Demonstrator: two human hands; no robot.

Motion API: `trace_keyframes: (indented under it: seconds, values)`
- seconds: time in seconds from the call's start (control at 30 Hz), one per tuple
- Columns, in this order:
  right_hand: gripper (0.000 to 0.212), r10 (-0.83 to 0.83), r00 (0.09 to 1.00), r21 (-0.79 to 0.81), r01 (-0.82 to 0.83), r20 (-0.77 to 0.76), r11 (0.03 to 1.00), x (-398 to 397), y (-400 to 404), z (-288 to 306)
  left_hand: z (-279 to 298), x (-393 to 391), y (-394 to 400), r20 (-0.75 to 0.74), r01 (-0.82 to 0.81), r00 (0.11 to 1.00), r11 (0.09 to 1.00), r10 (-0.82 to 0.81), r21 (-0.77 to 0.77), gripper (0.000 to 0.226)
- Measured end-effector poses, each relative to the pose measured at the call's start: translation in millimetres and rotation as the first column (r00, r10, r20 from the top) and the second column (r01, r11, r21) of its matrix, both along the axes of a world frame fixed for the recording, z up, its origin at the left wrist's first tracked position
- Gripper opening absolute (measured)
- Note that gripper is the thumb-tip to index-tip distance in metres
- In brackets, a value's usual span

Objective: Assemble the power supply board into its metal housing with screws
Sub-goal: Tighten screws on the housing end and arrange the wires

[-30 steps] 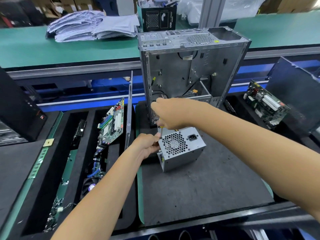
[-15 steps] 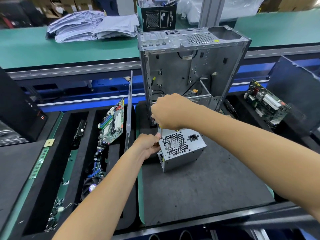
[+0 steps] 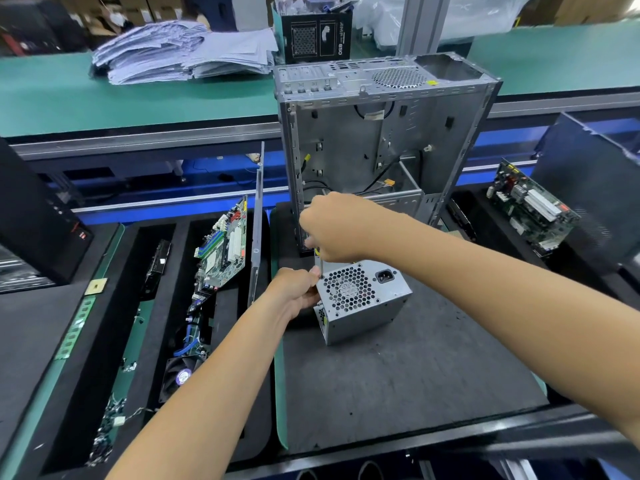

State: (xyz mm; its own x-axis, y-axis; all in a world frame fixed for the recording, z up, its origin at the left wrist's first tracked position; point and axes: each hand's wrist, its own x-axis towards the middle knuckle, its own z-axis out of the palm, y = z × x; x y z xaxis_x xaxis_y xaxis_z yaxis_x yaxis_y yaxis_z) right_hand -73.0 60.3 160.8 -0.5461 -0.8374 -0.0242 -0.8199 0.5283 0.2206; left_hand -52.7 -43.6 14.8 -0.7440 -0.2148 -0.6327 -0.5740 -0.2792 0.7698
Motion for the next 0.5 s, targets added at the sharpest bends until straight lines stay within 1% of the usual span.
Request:
trace_keyframes:
  seconds: [0.07,0.13,0.17,0.2,0.23,0.27,0.3,0.33,0.37,0.43,0.5]
  values:
    - [0.038,-0.029,0.997,-0.015,0.028,-0.072,0.999,-1.5,0.0,-3.4,-0.2,-0.4,0.1,-0.004,-0.009,1.0,1.0,0.009,0.003,0.049]
    - [0.029,-0.071,0.995,-0.02,0.07,-0.075,0.997,-4.6,0.4,-3.7,-0.9,-0.5,-0.4,-0.003,-0.022,1.0,1.0,0.022,0.006,0.05]
    - [0.024,-0.082,0.996,-0.014,0.082,-0.034,0.997,-5.6,1.3,-1.9,-0.8,-0.8,-0.8,-0.003,-0.02,1.0,1.0,0.02,0.003,0.047]
    - [0.021,-0.088,0.995,0.0,0.088,0.038,0.996,-5.8,2.8,0.6,-1.0,-0.9,-0.9,0.001,-0.017,1.0,1.0,0.017,0.002,0.041]
    - [0.018,-0.081,0.991,0.023,0.079,0.109,0.997,-6.2,4.0,3.2,-2.2,-1.3,-1.3,0.005,-0.013,1.0,1.0,0.013,0.0,0.032]
    - [0.017,-0.055,0.987,0.045,0.049,0.148,0.998,-6.4,4.6,4.5,-3.3,-2.1,-1.5,0.008,-0.013,1.0,1.0,0.013,0.0,0.023]
    - [0.019,-0.022,0.988,0.055,0.014,0.15,0.998,-5.7,4.7,4.0,-4.3,-2.3,-1.8,0.011,-0.01,1.0,1.0,0.01,-0.003,0.014]
    - [0.021,0.006,0.993,0.042,-0.012,0.12,0.999,-5.6,4.4,2.2,-4.3,-2.4,-1.8,0.012,-0.007,1.0,1.0,0.007,-0.007,0.009]
    - [0.022,0.024,0.997,0.023,-0.026,0.069,0.999,-5.8,3.5,0.7,-4.9,-2.9,-1.9,0.011,-0.002,1.0,1.0,0.002,-0.014,0.009]
    - [0.033,0.041,0.999,0.015,-0.041,-0.007,0.999,-6.1,1.6,0.3,-6.5,-3.6,-2.1,0.007,0.001,1.0,1.0,-0.001,-0.023,0.014]
    - [0.042,0.046,0.999,0.035,-0.046,0.001,0.998,-4.8,0.7,0.6,-7.8,-3.7,-2.4,0.005,0.004,1.0,1.0,-0.004,-0.029,0.011]
